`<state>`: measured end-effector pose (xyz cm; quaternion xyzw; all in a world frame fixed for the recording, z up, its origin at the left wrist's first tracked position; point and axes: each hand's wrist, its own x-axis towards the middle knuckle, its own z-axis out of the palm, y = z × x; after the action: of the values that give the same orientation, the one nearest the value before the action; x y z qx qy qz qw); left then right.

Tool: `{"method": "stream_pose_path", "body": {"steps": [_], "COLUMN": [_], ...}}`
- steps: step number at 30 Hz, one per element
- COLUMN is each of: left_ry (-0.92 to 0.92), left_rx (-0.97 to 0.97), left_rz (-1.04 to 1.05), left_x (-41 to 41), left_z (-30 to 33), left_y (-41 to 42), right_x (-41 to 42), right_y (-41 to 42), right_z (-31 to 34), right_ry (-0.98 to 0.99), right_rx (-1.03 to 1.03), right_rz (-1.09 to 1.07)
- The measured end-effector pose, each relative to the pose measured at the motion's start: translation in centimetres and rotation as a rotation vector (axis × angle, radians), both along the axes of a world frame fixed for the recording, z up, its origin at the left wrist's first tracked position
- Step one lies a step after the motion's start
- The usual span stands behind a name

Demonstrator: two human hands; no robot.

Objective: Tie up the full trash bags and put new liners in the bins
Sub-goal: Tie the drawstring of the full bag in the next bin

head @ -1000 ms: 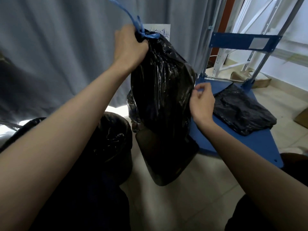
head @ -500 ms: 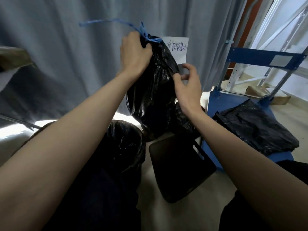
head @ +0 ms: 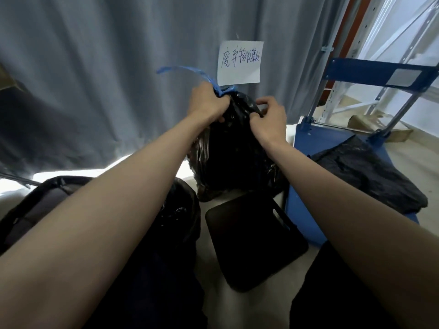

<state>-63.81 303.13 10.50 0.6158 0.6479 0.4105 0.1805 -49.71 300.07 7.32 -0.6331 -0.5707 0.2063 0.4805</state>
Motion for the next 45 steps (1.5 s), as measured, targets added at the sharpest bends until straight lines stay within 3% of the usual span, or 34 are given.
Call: {"method": "stream_pose_path", "body": {"steps": [5, 11, 18, 28, 32, 37, 41, 45], "left_ry": [-0.005, -0.016, 0.361, 0.489, 0.492, 0.512, 0.369, 0.375], "left_rx": [-0.077, -0.085, -0.196, -0.416, -0.512, -0.327, -0.249, -0.338], "left_rz": [-0.086, -0.014, 0.002, -0.186, -0.281, -0.237, -0.167, -0.218], "left_x": [2.5, 4.6, 6.5, 5.0, 5.3, 4.6, 4.0, 5.6], "left_z": [-1.3, -1.8, -5.0, -7.7, -9.2, -10.9, -13.1, -15.4], "left_y": [1.5, 3.6, 3.7, 1.9, 1.1, 2.0, 2.9, 3.2], "right_x": [1.0, 2.2, 3.9, 5.6, 4.9, 2.0, 1.1, 1.9], "right_y": [1.1, 3.3, 4.0, 2.9, 3.0, 4.5, 6.1, 6.6], "right_z": [-1.0, 0.0, -3.0, -7.4, -7.3, -9.2, -11.6, -14.7], "right_ry": [-0.195, -0.153, -0.268, -0.582, -0.582, -0.493, -0.374, -0.381], "right_rx": [-0.104, -0.071, -0.150, -0.553, -0.565, -0.547, -0.424, -0.347], "right_rz": [-0.070, -0.096, -0.015, 0.270, 0.245, 0.221, 0.136, 0.228]}}
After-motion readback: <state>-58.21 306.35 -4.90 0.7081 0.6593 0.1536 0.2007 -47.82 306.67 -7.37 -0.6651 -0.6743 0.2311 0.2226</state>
